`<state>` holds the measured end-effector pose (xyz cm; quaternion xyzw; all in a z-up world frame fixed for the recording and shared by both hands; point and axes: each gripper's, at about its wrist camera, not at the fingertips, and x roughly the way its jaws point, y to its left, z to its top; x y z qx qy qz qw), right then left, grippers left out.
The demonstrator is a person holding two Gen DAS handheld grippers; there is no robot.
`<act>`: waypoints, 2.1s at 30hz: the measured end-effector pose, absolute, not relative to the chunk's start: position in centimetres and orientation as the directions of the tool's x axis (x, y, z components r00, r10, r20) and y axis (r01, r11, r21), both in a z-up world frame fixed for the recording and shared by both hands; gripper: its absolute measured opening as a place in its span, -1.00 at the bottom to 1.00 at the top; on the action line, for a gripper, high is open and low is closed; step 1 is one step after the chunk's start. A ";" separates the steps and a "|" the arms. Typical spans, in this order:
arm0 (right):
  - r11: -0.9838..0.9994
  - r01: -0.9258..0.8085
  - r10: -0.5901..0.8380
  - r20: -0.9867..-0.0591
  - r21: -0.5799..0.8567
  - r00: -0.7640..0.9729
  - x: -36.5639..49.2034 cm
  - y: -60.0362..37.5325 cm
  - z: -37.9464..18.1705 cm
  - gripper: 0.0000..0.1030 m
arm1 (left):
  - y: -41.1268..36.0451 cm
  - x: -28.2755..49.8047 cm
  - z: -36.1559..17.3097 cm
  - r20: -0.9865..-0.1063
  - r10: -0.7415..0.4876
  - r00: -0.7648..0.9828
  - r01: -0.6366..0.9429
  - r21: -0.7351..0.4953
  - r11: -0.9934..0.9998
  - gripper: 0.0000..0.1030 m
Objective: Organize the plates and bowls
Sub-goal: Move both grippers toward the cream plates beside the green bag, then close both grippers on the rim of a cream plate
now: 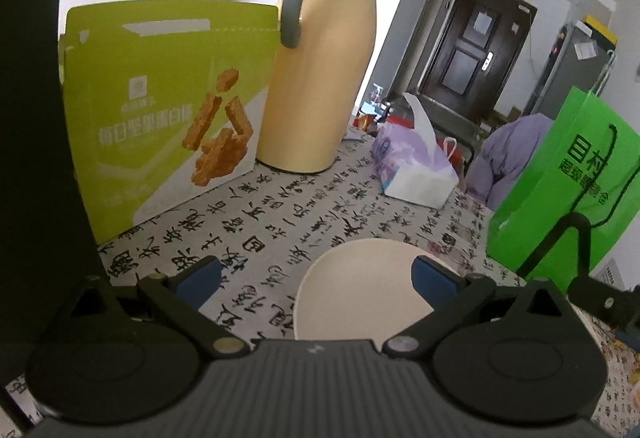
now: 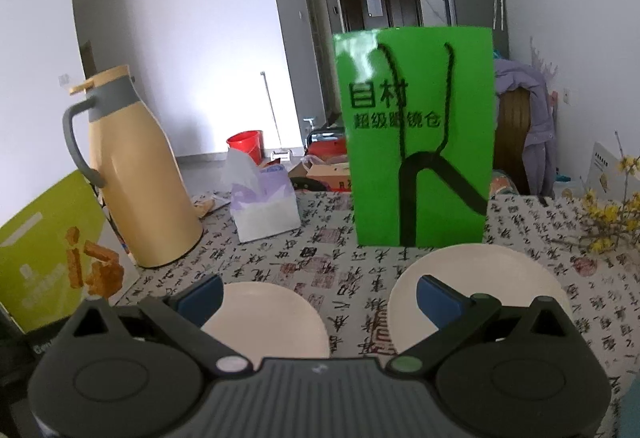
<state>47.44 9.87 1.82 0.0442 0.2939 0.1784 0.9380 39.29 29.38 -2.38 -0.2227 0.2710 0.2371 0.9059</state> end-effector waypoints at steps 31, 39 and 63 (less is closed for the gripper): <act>0.929 -0.267 0.369 -0.665 0.254 0.649 53.7 13.5 -4.9 0.22 | 30.4 41.0 -6.5 -0.645 0.370 0.669 -0.610 -0.192 0.769 0.90; 0.935 -0.286 0.347 -0.705 0.208 0.619 54.3 13.6 -6.0 -0.26 | 30.9 41.4 -7.4 -0.681 0.321 0.658 -0.602 -0.219 0.767 0.42; 0.873 -0.427 0.451 -0.723 0.236 0.523 55.6 12.3 -7.7 -0.70 | 31.3 41.9 -8.4 -0.709 0.281 0.646 -0.599 -0.243 0.763 -0.42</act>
